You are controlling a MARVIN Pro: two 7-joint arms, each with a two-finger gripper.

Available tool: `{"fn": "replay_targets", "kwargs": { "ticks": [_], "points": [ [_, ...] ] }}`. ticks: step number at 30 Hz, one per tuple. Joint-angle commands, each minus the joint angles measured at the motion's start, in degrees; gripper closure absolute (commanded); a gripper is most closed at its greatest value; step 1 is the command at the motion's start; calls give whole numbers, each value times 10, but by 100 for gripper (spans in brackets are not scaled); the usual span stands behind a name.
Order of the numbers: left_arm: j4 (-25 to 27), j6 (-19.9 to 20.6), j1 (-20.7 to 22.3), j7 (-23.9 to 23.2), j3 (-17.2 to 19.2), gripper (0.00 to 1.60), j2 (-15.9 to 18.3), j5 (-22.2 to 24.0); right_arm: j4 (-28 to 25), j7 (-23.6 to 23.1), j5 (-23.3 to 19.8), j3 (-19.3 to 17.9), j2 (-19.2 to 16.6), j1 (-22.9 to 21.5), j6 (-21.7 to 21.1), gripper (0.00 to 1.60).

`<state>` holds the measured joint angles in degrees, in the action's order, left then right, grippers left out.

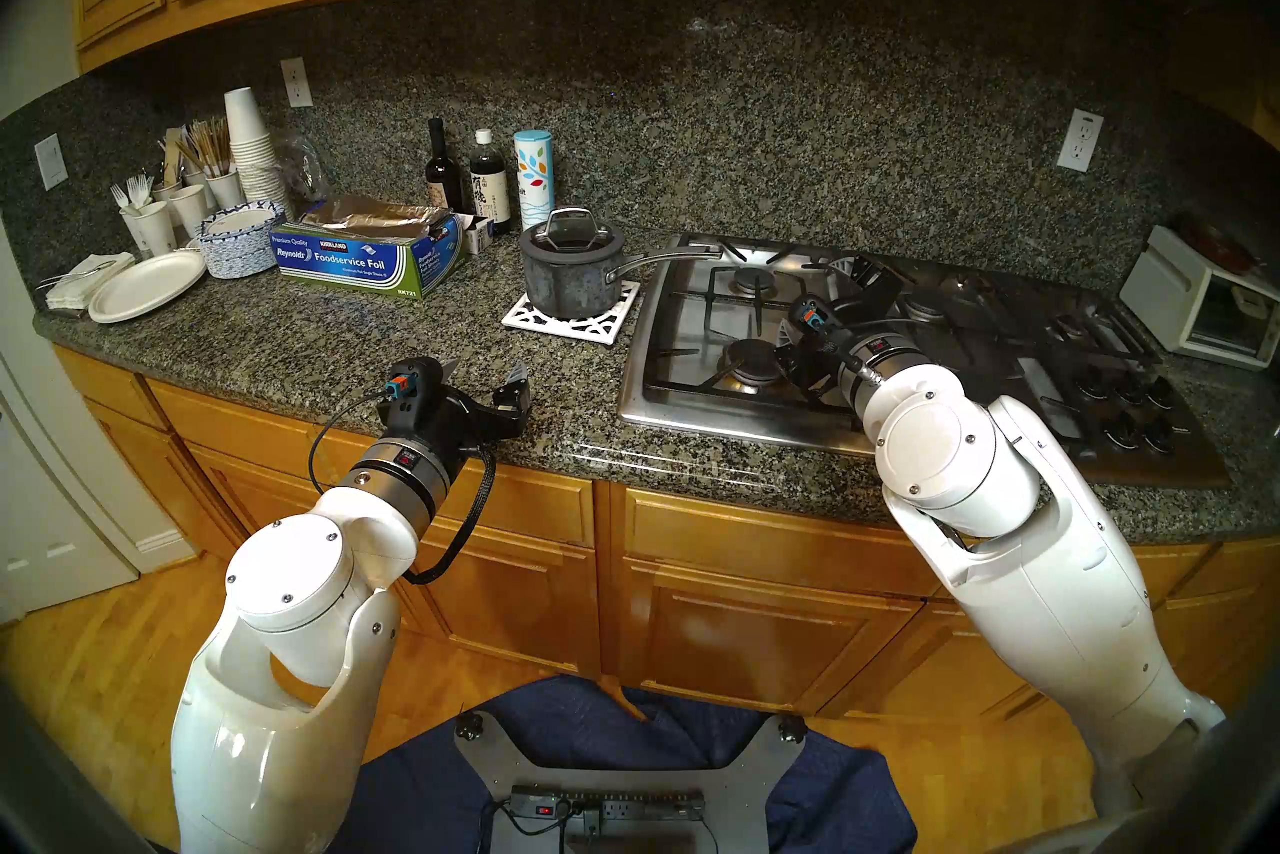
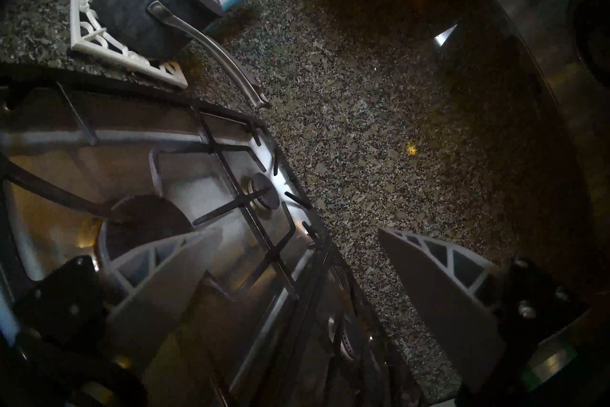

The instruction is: Pick up the pot, put it on the stove, take off the pot lid

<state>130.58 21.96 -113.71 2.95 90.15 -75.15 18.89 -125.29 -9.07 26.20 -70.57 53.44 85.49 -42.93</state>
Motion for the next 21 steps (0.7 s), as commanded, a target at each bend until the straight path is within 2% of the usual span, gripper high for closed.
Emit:
{"fn": "replay_targets", "kwargs": {
  "ticks": [1,6,7,8,9,11,21],
  "points": [
    [18,-7,8,1,1,0,-2,-1,11,1,14,10,8,-54,10,0],
    [18,-7,8,1,1,0,-2,-1,40,-14,21,35,25,-87,28,0],
    [18,-7,8,1,1,0,-2,-1,40,-17,28,28,36,-77,40,0],
    [17,-7,8,1,1,0,-2,-1,52,-19,22,44,34,-100,33,0],
    [17,-7,8,0,1,0,-2,-1,51,-20,31,33,46,-86,44,0],
    [17,-6,9,0,1,0,-2,-1,64,-29,33,43,46,-106,47,0],
    [16,-6,9,0,1,0,-2,-1,101,-67,63,38,88,-141,85,0]
  ]
}}
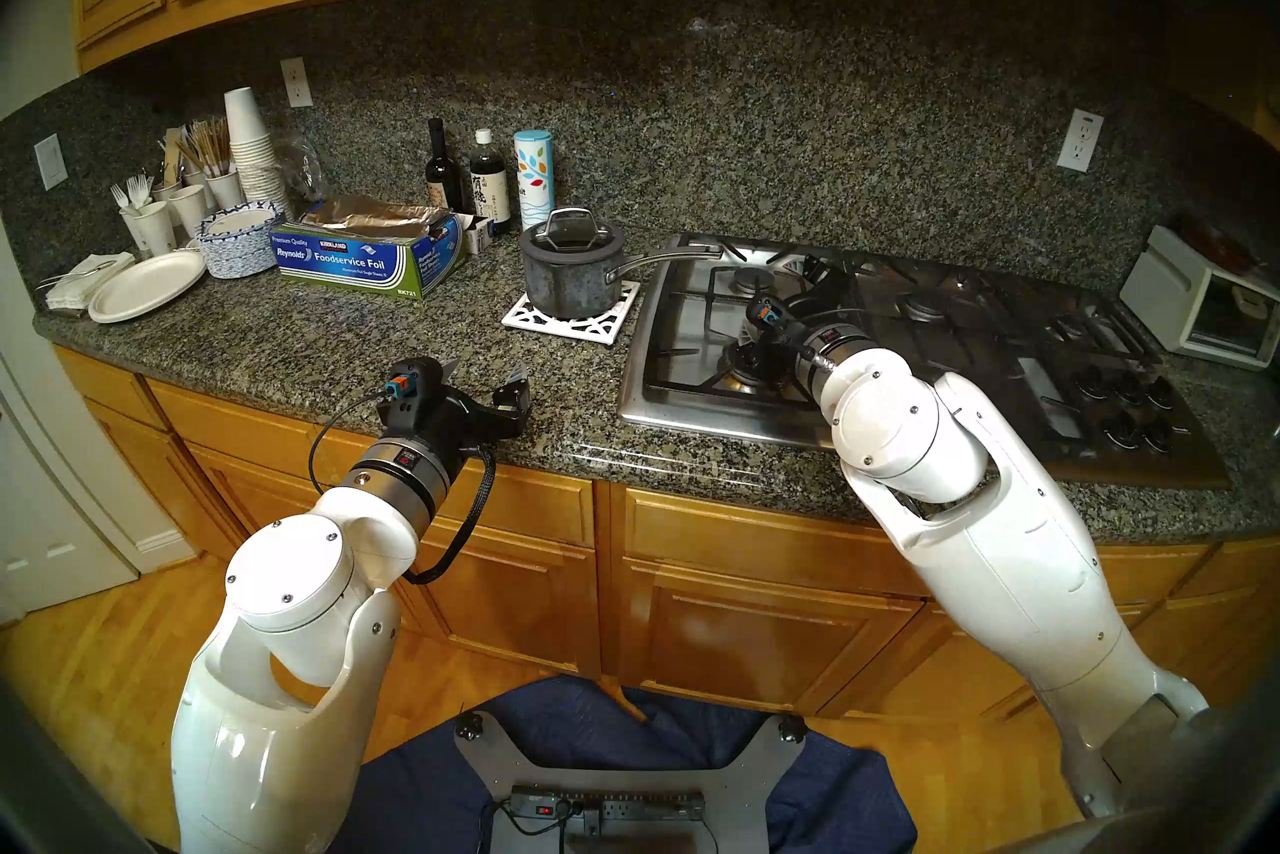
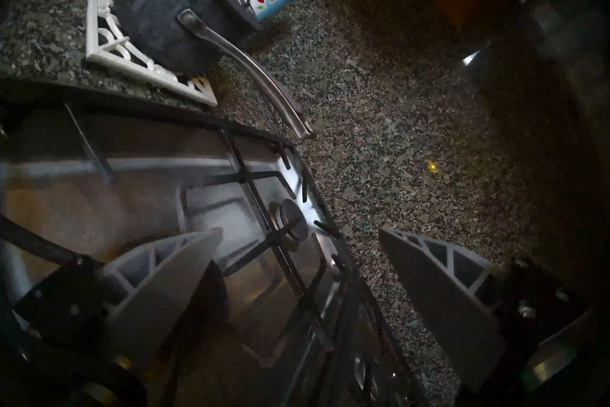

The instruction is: Pick up the pot, put it on the stove, take off the pot lid

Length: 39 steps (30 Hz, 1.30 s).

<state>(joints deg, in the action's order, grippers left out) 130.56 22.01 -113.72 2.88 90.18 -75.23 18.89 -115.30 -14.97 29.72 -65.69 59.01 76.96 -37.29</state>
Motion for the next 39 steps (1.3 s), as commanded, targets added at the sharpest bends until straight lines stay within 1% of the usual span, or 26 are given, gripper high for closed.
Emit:
{"fn": "replay_targets", "kwargs": {
  "ticks": [1,4,5,6,7,8,9,10,11,15,17,18,19,21,22,23,24,25,29,31,32,35,37,39],
  "points": [
    [16,-6,9,0,1,0,-1,-1,6,-13,32,-8,35,-62,32,0],
    [16,-6,9,0,1,0,-1,-1,28,-32,46,1,45,-80,45,0],
    [17,-6,9,0,1,0,-1,-1,32,-33,52,-3,51,-75,52,0],
    [17,-6,9,0,1,0,-1,-1,43,-40,56,3,54,-88,54,0],
    [17,-6,9,0,1,0,-1,-1,53,-49,61,10,52,-100,58,0],
    [16,-6,9,0,1,0,-1,-1,51,-52,76,5,52,-87,69,0],
    [16,-6,9,0,1,0,-1,-1,63,-60,83,14,47,-102,71,0],
    [16,-6,9,0,1,0,-1,-1,68,-64,87,12,52,-102,76,0],
    [16,-6,9,0,1,0,-1,-1,73,-71,98,16,49,-108,83,0],
    [16,-5,9,-1,1,0,-1,-1,97,-89,119,16,67,-128,103,0],
    [15,-5,9,-1,1,0,-1,-1,101,-95,128,12,79,-129,111,0],
    [15,-5,9,-1,1,0,-1,-1,116,-105,131,23,79,-154,113,0],
    [15,-5,9,-1,1,0,-1,-1,108,-103,140,8,91,-132,122,0],
    [15,-5,9,-1,2,0,-1,-1,122,-113,145,16,96,-152,125,0],
    [15,-5,9,-1,2,0,-1,-1,124,-116,151,13,103,-151,130,0],
    [15,-5,9,-1,2,0,-1,-1,130,-120,154,15,107,-159,133,0],
    [15,-5,9,-1,2,0,-1,-1,126,-120,158,9,113,-151,136,0],
    [15,-5,9,-1,2,0,-1,-1,135,-127,162,13,117,-164,139,0],
    [15,-5,9,-2,2,0,-1,-1,161,-142,180,17,137,-183,154,0],
    [15,-5,9,-2,2,0,-2,-1,169,-146,189,14,148,-186,161,0],
    [15,-5,9,-2,2,0,-2,-1,180,-151,194,16,153,-194,165,0],
    [15,-5,9,-2,2,0,-2,-1,187,-155,204,12,163,-193,173,0],
    [15,-5,9,-2,2,0,-2,-1,211,-165,215,15,175,-212,183,0],
    [15,-5,9,-2,2,0,-2,-1,220,-168,219,16,179,-217,186,0]
  ]
}}
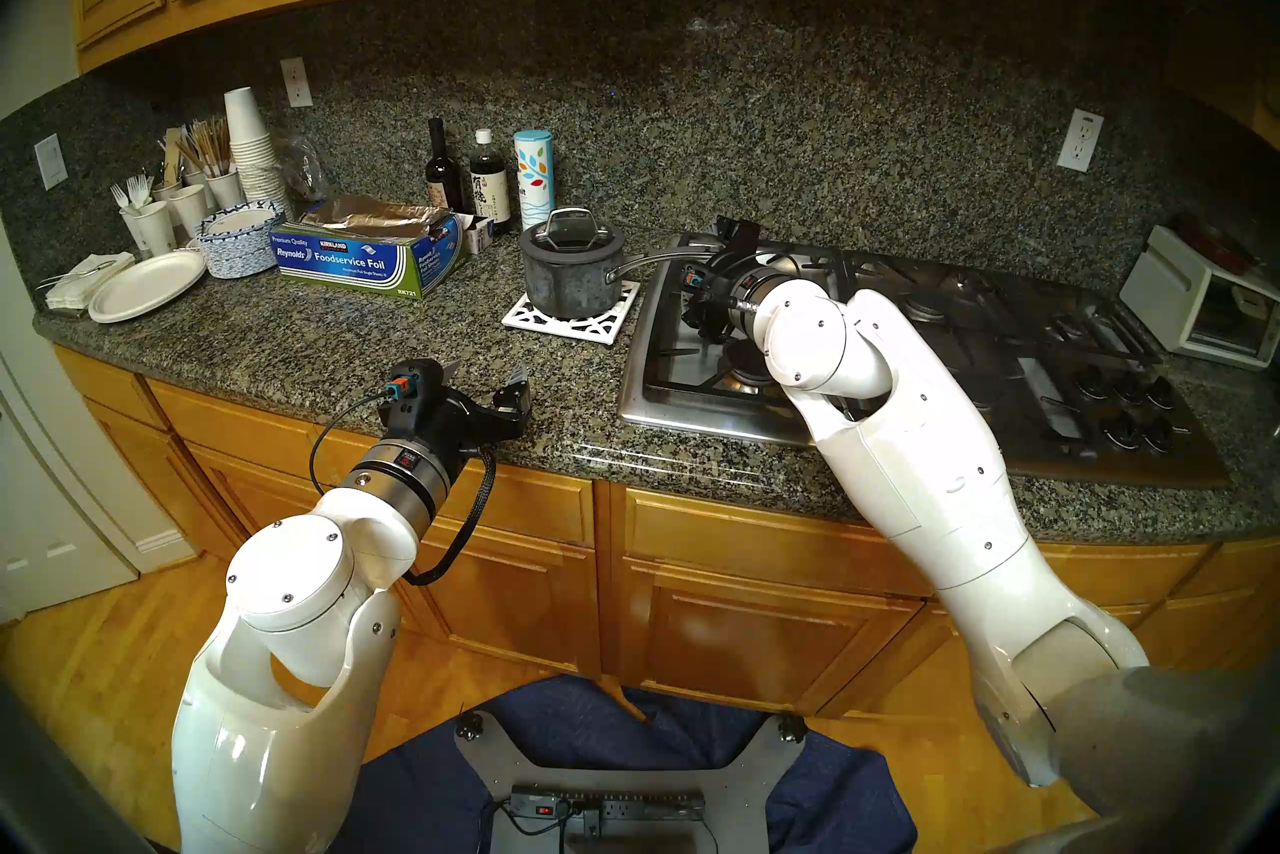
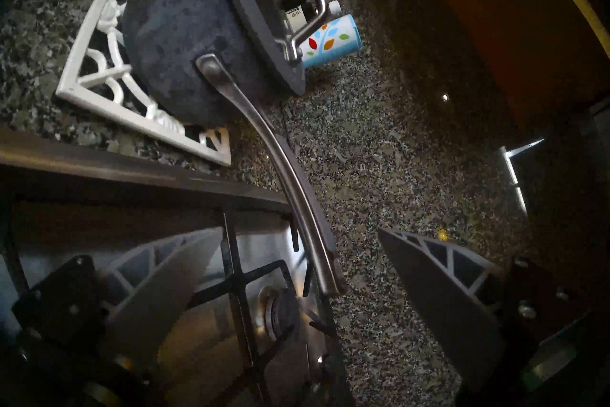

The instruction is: Pick up the pot, put it on the stove, take off the pot lid

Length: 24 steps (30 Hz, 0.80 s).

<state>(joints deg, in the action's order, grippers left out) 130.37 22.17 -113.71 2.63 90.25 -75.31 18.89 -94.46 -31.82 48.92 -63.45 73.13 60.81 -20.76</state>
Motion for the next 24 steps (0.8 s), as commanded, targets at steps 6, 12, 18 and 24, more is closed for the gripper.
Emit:
{"fn": "replay_targets", "kwargs": {
  "ticks": [6,12,18,24],
  "points": [
    [17,-6,9,0,1,0,-1,-1,52,-11,49,-11,68,-78,41,0],
    [17,-6,9,0,1,0,-1,-1,86,-15,65,-10,99,-99,55,0],
    [18,-6,9,0,1,0,-1,-1,137,-15,80,-7,119,-125,75,0],
    [19,-7,9,0,1,0,-2,-2,195,-5,87,-10,123,-143,109,0]
  ]
}}
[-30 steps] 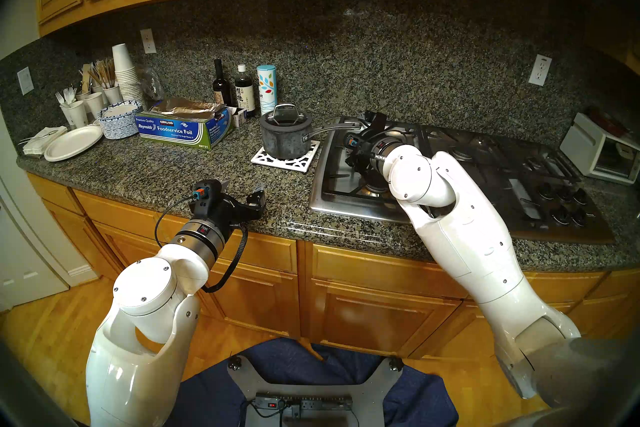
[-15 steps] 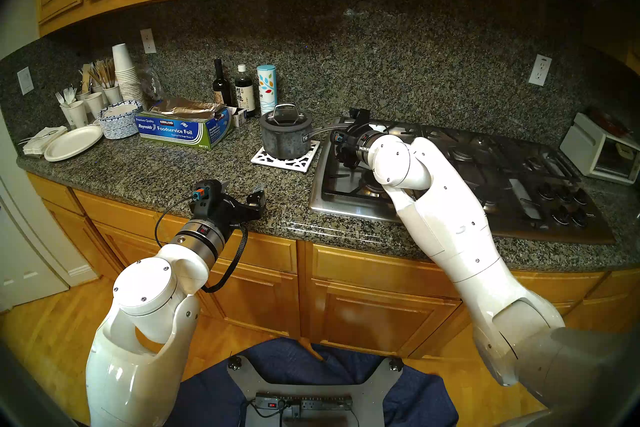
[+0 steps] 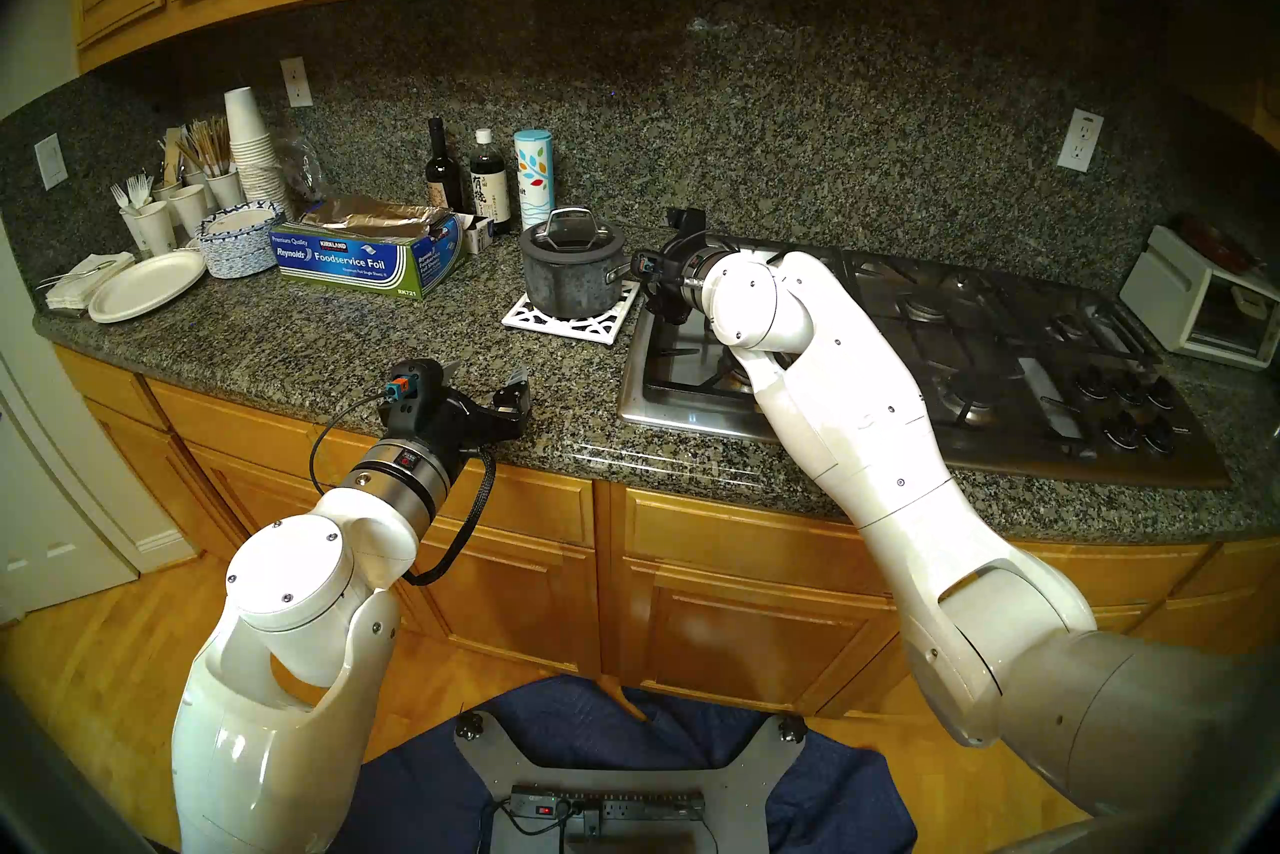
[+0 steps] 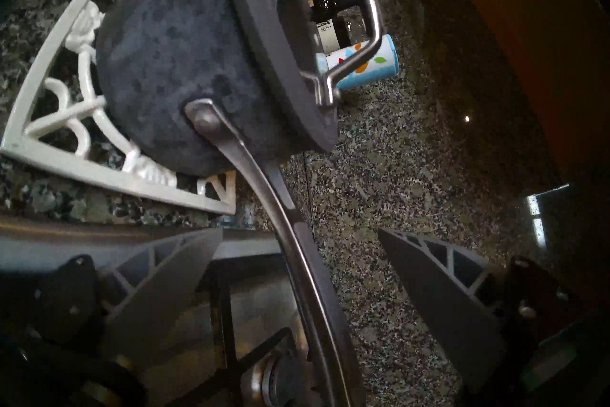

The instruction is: Pick up the pot, put it on the stove, take off the pot lid

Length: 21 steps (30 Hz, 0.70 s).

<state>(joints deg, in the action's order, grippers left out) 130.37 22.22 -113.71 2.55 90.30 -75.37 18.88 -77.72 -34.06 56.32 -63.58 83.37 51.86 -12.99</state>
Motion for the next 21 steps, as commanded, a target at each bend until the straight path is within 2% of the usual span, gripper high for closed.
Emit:
{"fn": "replay_targets", "kwargs": {
  "ticks": [1,14,21],
  "points": [
    [19,-8,9,1,1,0,-1,-2,42,20,10,-6,18,-62,36,0],
    [19,-8,9,1,1,0,-2,-3,139,60,8,-7,30,-100,85,0],
    [19,-7,9,1,1,0,-3,-3,149,63,10,-1,55,-110,84,0]
  ]
}}
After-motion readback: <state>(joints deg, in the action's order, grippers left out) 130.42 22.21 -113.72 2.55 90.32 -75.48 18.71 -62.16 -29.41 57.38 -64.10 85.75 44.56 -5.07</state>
